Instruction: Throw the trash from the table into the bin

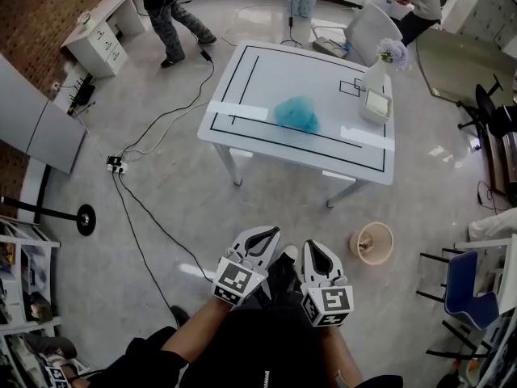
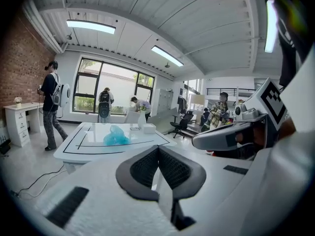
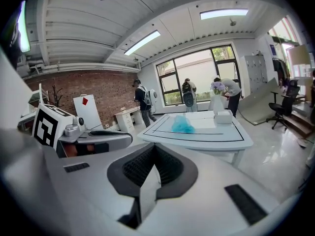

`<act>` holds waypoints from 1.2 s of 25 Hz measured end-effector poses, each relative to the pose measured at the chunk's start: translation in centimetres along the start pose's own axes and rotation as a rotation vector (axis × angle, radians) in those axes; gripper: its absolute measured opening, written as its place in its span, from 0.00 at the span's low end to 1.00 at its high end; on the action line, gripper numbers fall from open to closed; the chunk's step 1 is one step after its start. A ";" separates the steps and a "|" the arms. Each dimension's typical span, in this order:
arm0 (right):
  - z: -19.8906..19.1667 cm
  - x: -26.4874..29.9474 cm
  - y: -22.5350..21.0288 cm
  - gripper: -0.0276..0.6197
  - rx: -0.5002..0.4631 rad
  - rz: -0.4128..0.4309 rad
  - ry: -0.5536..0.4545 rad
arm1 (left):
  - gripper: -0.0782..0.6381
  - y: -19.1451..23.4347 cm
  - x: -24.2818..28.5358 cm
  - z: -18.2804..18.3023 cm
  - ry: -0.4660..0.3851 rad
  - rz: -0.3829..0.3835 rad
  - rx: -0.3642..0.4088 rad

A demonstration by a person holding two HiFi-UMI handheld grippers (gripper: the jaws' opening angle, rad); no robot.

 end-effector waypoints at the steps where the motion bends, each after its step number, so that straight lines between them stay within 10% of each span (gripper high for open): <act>1: 0.3 0.5 -0.4 0.05 -0.001 0.005 0.002 | 0.12 0.4 0.6 0.2 0.001 0.004 0.000; 30: 5.9 5.5 -11.4 0.06 0.024 0.071 -0.026 | 0.12 2.0 11.5 5.5 0.022 0.090 0.027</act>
Point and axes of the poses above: the fingertips, and each gripper's own axes: x forward along the fingers, y to its left, z out of its top, the point moved 10 cm from there along -x, backward along the fingers, and after that the axes turned 1 degree about -z, right-handed, at the moved point
